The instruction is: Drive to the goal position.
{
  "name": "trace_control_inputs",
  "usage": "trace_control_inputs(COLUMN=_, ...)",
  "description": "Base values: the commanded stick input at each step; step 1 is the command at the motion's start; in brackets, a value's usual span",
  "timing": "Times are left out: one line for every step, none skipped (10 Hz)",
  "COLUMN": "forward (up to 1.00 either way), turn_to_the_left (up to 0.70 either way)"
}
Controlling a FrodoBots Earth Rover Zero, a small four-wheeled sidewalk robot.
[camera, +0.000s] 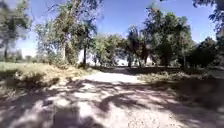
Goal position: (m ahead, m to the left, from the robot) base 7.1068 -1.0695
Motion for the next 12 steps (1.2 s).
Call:
trace_control_inputs(forward=0.85, turn_to_the_left=0.00)
trace_control_inputs(forward=0.85, turn_to_the_left=0.00)
trace_control_inputs(forward=0.85, turn_to_the_left=0.00)
trace_control_inputs(forward=0.85, turn_to_the_left=0.00)
trace_control_inputs(forward=0.85, turn_to_the_left=0.00)
trace_control_inputs(forward=0.85, turn_to_the_left=0.00)
trace_control_inputs(forward=0.85, turn_to_the_left=0.00)
trace_control_inputs(forward=0.85, turn_to_the_left=0.00)
trace_control_inputs(forward=0.85, turn_to_the_left=0.00)
trace_control_inputs(forward=0.85, turn_to_the_left=0.00)
trace_control_inputs(forward=0.85, turn_to_the_left=0.00)
trace_control_inputs(forward=0.85, turn_to_the_left=0.00)
